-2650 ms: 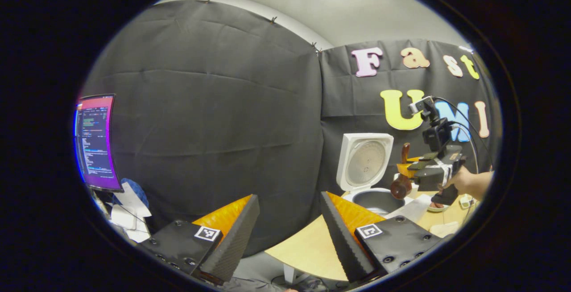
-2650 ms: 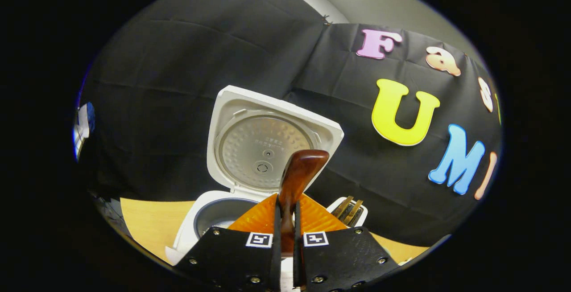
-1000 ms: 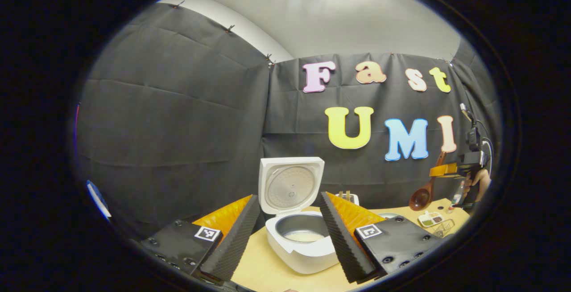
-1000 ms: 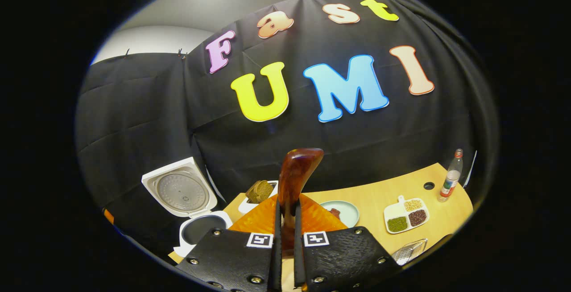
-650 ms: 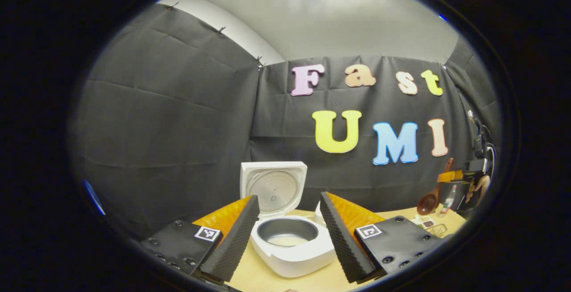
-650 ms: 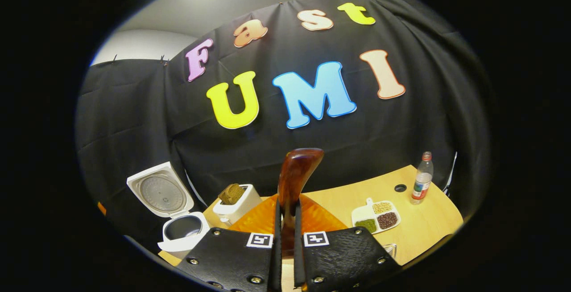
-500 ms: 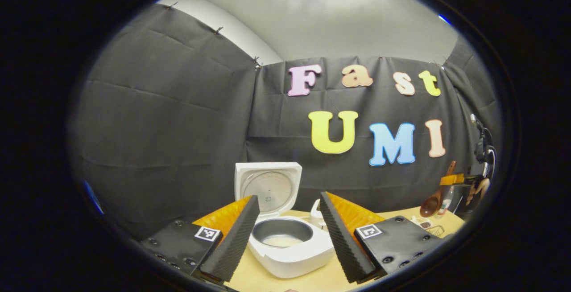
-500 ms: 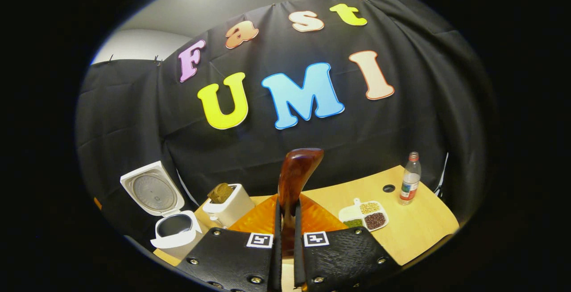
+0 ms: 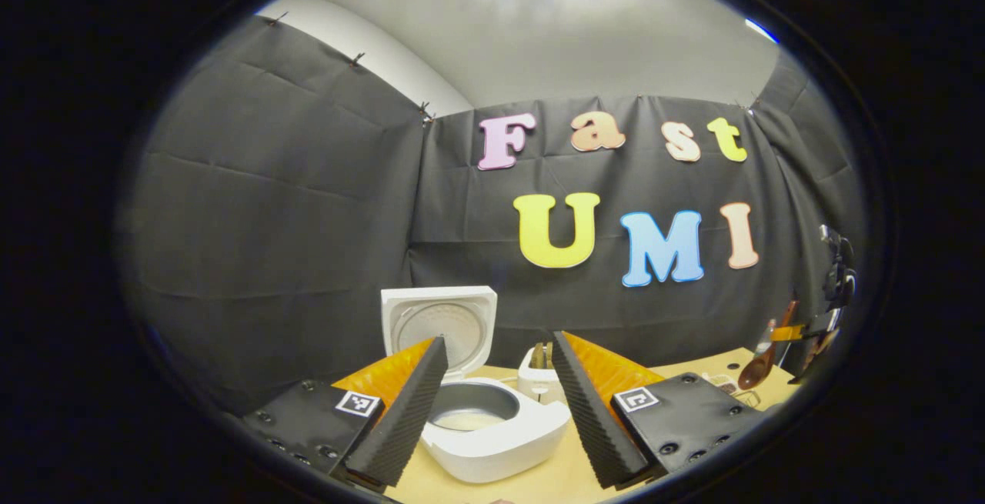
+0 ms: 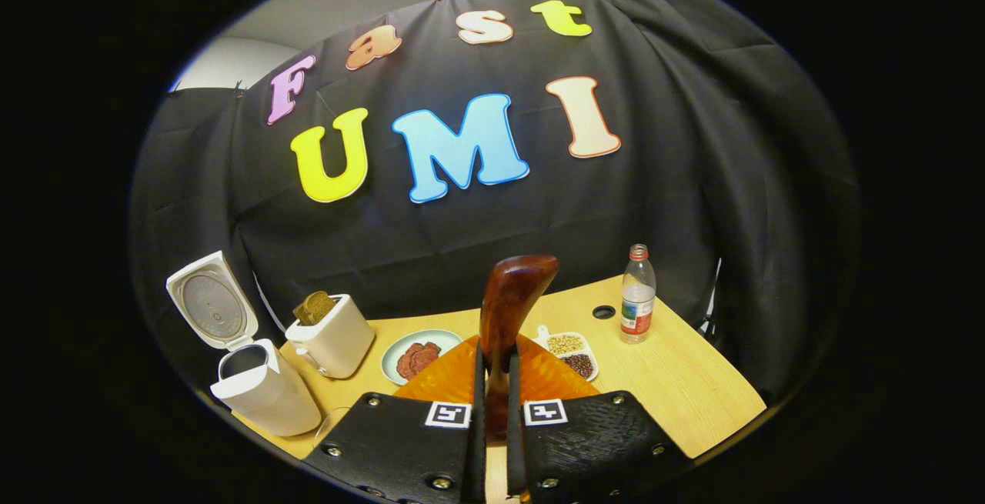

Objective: Close the left gripper, press the button to open the rice cooker; take a wooden spoon from the chopstick holder with the right hand, scoop a spoonful of rice and pour it into the rice cooker, then put the wooden spoon back into the chopstick holder.

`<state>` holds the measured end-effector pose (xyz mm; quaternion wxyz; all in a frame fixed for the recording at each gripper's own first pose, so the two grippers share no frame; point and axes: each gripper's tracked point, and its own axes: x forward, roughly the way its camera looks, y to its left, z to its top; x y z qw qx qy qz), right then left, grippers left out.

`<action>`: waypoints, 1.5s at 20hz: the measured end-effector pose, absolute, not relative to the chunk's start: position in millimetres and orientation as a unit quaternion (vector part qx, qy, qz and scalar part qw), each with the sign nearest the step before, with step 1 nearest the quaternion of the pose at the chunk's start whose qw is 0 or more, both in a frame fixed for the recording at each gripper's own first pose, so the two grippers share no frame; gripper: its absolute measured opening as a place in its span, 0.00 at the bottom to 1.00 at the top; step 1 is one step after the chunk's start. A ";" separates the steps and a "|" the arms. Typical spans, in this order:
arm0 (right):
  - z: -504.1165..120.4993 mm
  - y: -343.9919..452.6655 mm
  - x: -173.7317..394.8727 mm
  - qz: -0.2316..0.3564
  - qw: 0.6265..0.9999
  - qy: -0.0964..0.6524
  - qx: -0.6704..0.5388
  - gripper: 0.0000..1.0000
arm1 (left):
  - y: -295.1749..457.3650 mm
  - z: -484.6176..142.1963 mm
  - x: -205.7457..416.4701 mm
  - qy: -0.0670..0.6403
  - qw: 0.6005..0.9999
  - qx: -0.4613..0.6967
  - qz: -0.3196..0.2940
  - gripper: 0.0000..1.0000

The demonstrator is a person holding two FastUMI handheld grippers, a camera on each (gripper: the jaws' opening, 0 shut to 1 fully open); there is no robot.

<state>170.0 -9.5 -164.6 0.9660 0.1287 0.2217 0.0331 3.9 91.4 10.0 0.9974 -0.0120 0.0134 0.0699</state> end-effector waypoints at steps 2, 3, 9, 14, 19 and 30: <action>-178.3 -18.6 166.2 0.024 0.965 0.231 0.125 0.11 | 86.9 12.3 4.3 0.014 0.998 -0.006 0.069 0.99; -185.1 -20.8 164.7 0.020 0.964 0.235 0.125 0.11 | 85.6 13.3 4.6 0.015 0.998 -0.002 0.068 0.99; -221.7 -29.6 152.6 0.004 0.954 0.264 0.139 0.11 | 84.1 17.9 3.5 0.016 0.997 0.011 0.071 0.91; -250.7 -29.7 148.1 0.001 0.947 0.289 0.143 0.11 | 97.8 13.3 -4.6 0.023 0.996 0.019 0.090 0.95; -275.6 -25.7 149.3 -0.005 0.937 0.306 0.167 0.11 | 104.1 12.6 -7.5 0.027 0.994 0.025 0.102 0.95; -279.7 -19.9 142.6 -0.005 0.945 0.298 0.131 0.24 | 106.2 4.7 3.6 0.032 0.995 0.029 0.094 0.91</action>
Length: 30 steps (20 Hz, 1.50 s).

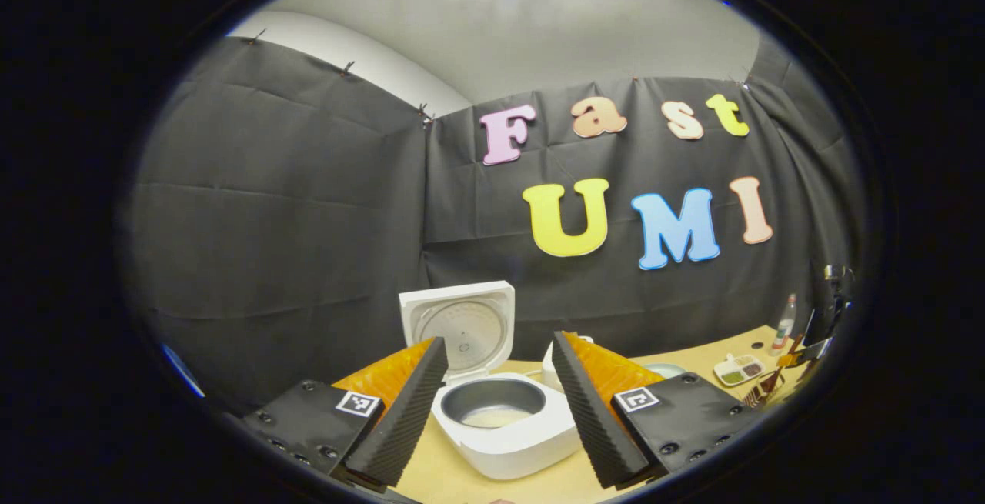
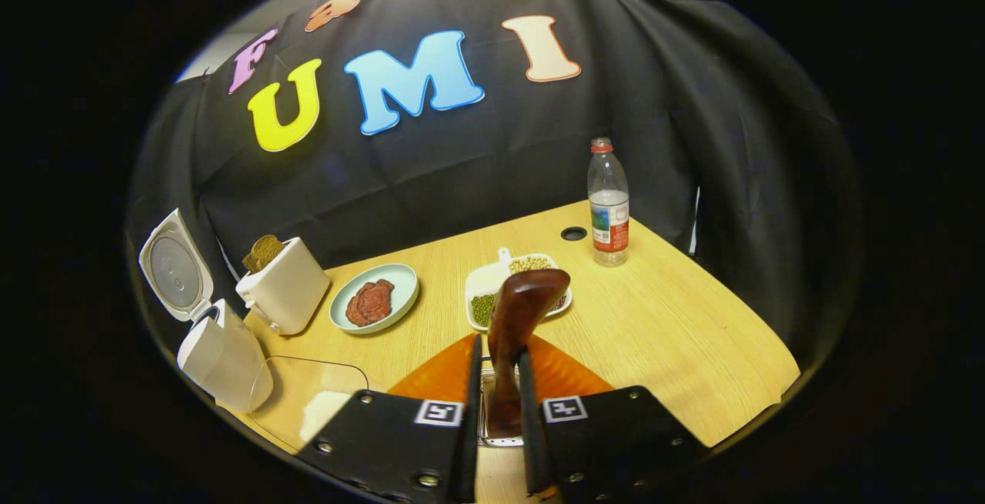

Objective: Close the left gripper, press the button to open the rice cooker; take a wooden spoon from the chopstick holder with the right hand, scoop a spoonful of rice and pour it into the rice cooker, then put the wooden spoon back into the chopstick holder.

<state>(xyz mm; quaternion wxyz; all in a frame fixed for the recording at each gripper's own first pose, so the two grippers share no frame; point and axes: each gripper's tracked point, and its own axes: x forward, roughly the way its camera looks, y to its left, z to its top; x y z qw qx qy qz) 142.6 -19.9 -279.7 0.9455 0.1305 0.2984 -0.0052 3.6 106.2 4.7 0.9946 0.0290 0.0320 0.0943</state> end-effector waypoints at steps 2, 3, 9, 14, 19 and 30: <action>-271.8 -32.4 142.4 -0.024 0.952 0.290 0.097 0.58 | 108.3 4.9 9.0 0.031 0.995 0.026 0.091 0.94; -265.3 -39.9 141.4 -0.035 0.955 0.284 0.083 0.85 | 109.7 4.3 11.8 0.029 0.995 0.023 0.090 0.94; -198.3 -64.5 136.1 -0.078 0.973 0.212 0.046 0.98 | 121.7 -5.6 32.0 0.037 0.996 0.010 0.086 0.91; -133.9 -49.9 126.0 -0.061 0.985 0.163 0.023 0.98 | 142.0 -11.2 67.4 0.049 0.995 0.006 0.089 0.91; -98.5 -18.6 105.6 -0.028 0.989 0.141 0.026 0.98 | 170.2 4.1 117.7 0.048 0.995 0.014 0.090 0.91; -91.5 -8.7 55.9 -0.058 0.992 0.115 0.014 0.97 | 229.1 41.7 239.6 0.033 0.994 0.016 0.105 0.91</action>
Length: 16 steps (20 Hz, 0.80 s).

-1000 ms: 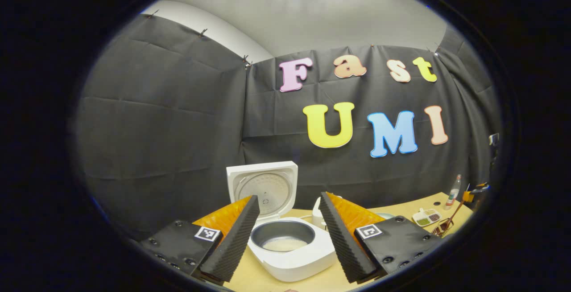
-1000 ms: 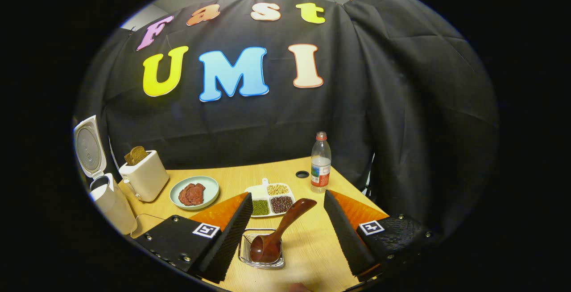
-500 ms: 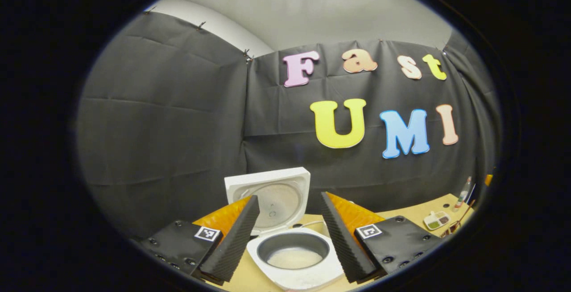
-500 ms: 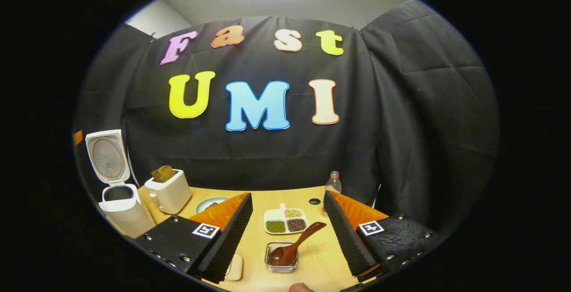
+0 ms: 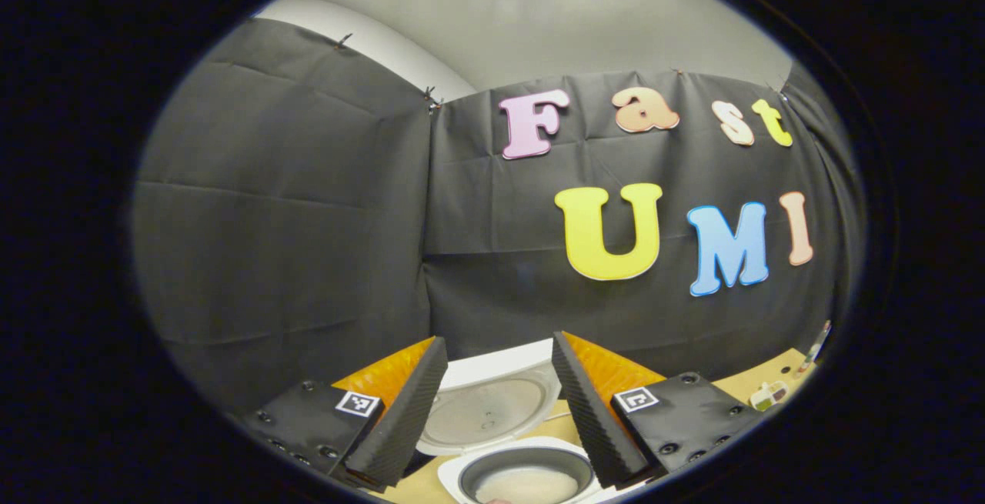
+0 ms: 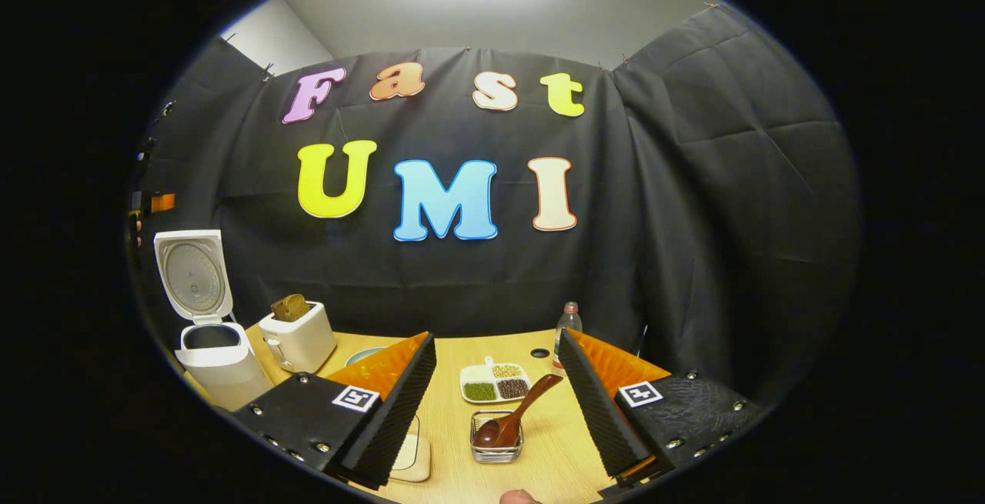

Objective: Close the left gripper, press the button to open the rice cooker; take a wooden spoon from the chopstick holder with the right hand, scoop a spoonful of rice and pour it into the rice cooker, then put the wooden spoon back into the chopstick holder.

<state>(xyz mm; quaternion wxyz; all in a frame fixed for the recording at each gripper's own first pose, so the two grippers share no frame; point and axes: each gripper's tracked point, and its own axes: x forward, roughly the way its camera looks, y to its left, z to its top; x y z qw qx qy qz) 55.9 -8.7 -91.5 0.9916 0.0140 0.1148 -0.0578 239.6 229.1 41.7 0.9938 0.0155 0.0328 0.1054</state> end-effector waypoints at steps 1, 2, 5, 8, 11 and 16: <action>-93.5 -9.3 52.2 -0.063 0.991 0.117 0.013 0.98 | 233.5 43.8 251.1 0.032 0.994 0.016 0.106 0.91; -96.9 -9.9 47.2 -0.067 0.990 0.121 0.013 0.98 | 238.6 42.7 262.1 0.035 0.993 0.015 0.111 0.91; -100.9 -12.0 37.3 -0.075 0.989 0.127 0.011 0.98 | 251.2 31.7 294.8 0.052 0.992 -0.005 0.117 0.96; -102.2 -21.3 30.1 -0.086 0.987 0.132 -0.001 0.98 | 264.0 17.6 325.7 0.069 0.990 -0.018 0.123 0.99; -103.9 -29.1 24.9 -0.095 0.986 0.136 0.001 0.98 | 278.2 -8.8 345.6 0.103 0.985 -0.013 0.140 0.95; -110.7 -38.0 20.1 -0.095 0.984 0.150 -0.007 0.98 | 292.9 -45.5 356.4 0.152 0.974 -0.018 0.170 0.95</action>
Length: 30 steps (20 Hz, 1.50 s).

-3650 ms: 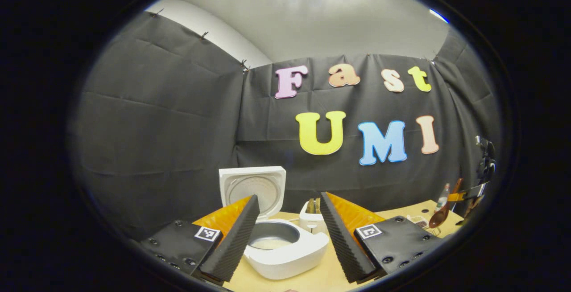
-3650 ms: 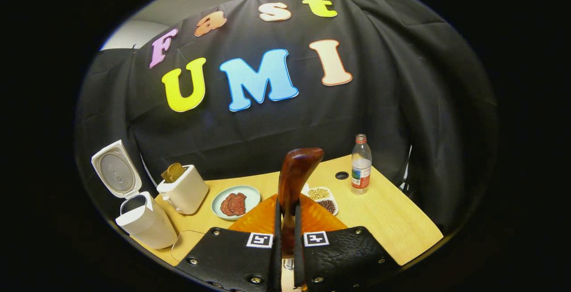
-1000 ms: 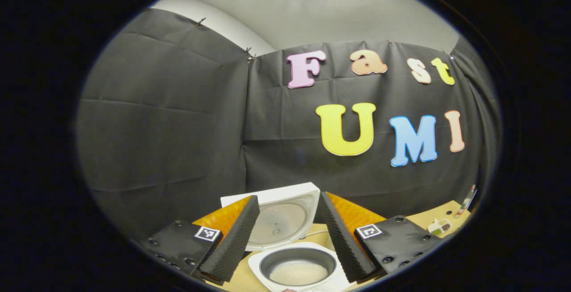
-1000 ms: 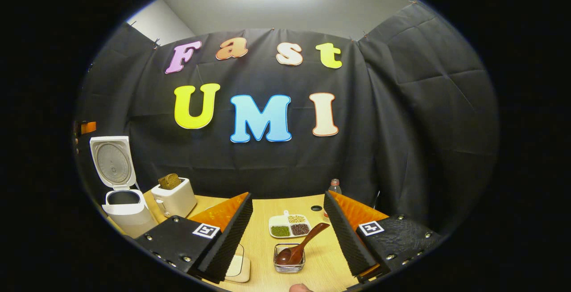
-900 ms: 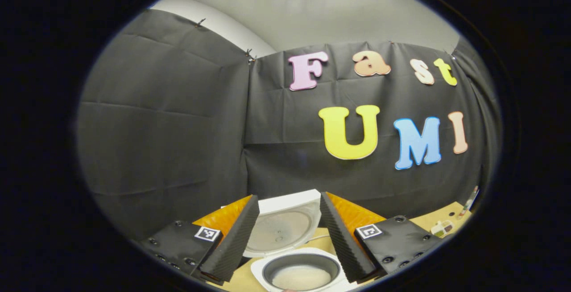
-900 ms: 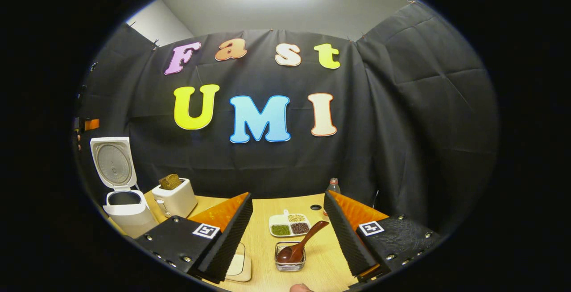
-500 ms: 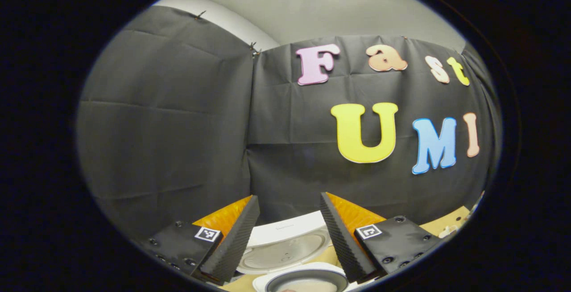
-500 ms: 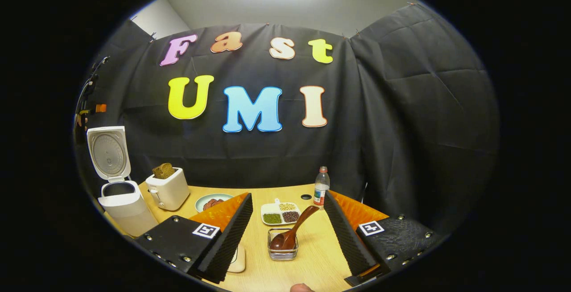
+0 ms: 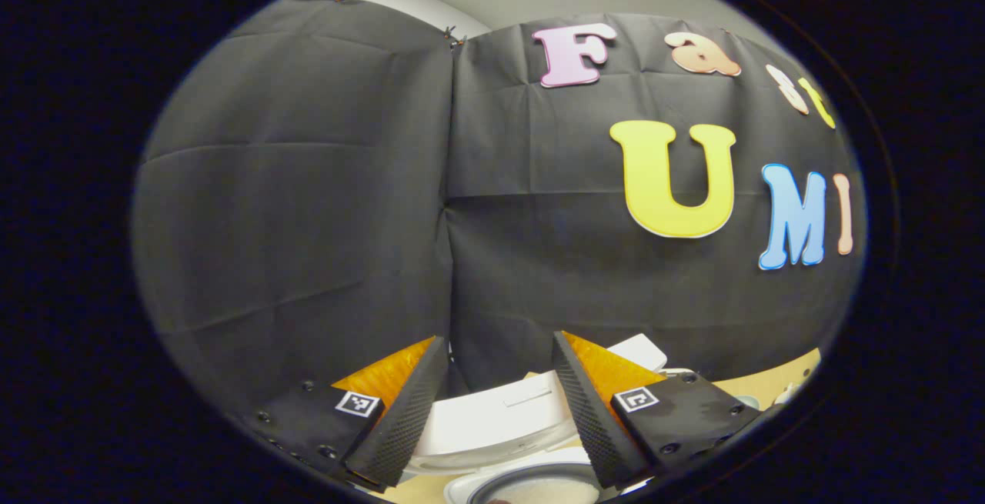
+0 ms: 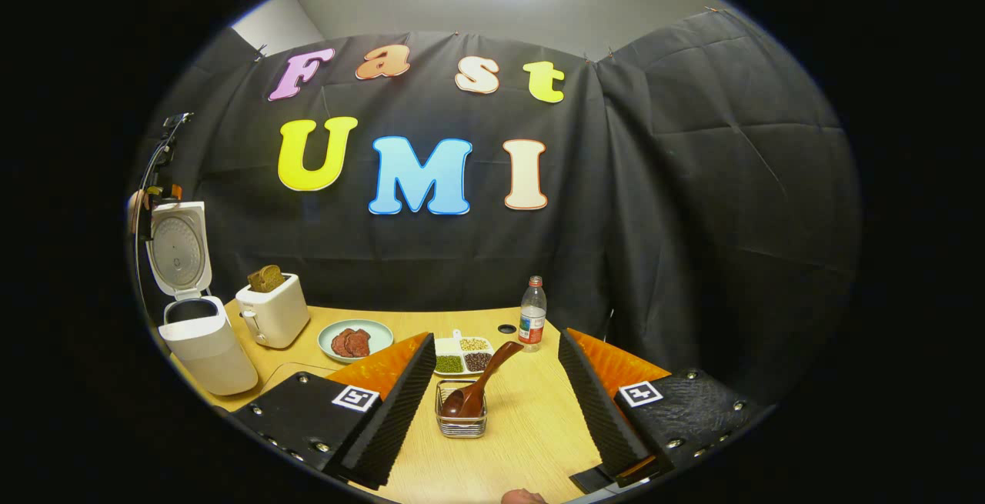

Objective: Close the left gripper, press the button to open the rice cooker; take a wooden spoon from the chopstick holder with the right hand, scoop a spoonful of rice and pour it into the rice cooker, then put the wooden spoon back into the chopstick holder.

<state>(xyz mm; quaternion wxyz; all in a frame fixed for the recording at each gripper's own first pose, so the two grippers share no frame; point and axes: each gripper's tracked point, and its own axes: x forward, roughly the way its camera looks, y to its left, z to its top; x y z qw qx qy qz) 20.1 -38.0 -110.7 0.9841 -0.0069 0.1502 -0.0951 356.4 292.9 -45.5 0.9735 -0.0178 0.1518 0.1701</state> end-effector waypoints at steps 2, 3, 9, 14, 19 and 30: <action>-109.2 -39.7 20.5 -0.090 0.985 0.149 -0.008 0.98 | 291.4 -44.9 353.9 0.146 0.973 -0.033 0.174 0.95; -108.7 -41.3 21.2 -0.088 0.985 0.148 -0.009 0.98 | 290.0 -45.6 352.4 0.149 0.973 -0.034 0.175 0.92; -106.5 -40.9 29.0 -0.059 0.988 0.140 -0.001 0.98 | 262.9 -46.8 326.3 0.154 0.974 -0.036 0.164 0.95; -108.9 -41.5 35.3 -0.035 0.989 0.143 -0.002 0.98 | 230.9 -52.7 293.0 0.155 0.976 -0.040 0.149 0.99; -107.0 -44.2 40.5 -0.016 0.990 0.140 -0.007 0.98 | 205.5 -65.1 267.5 0.164 0.976 -0.047 0.137 0.92; -97.6 -34.1 47.2 0.023 0.992 0.124 -0.011 0.98 | 157.2 -112.0 213.7 0.194 0.975 -0.033 0.106 0.92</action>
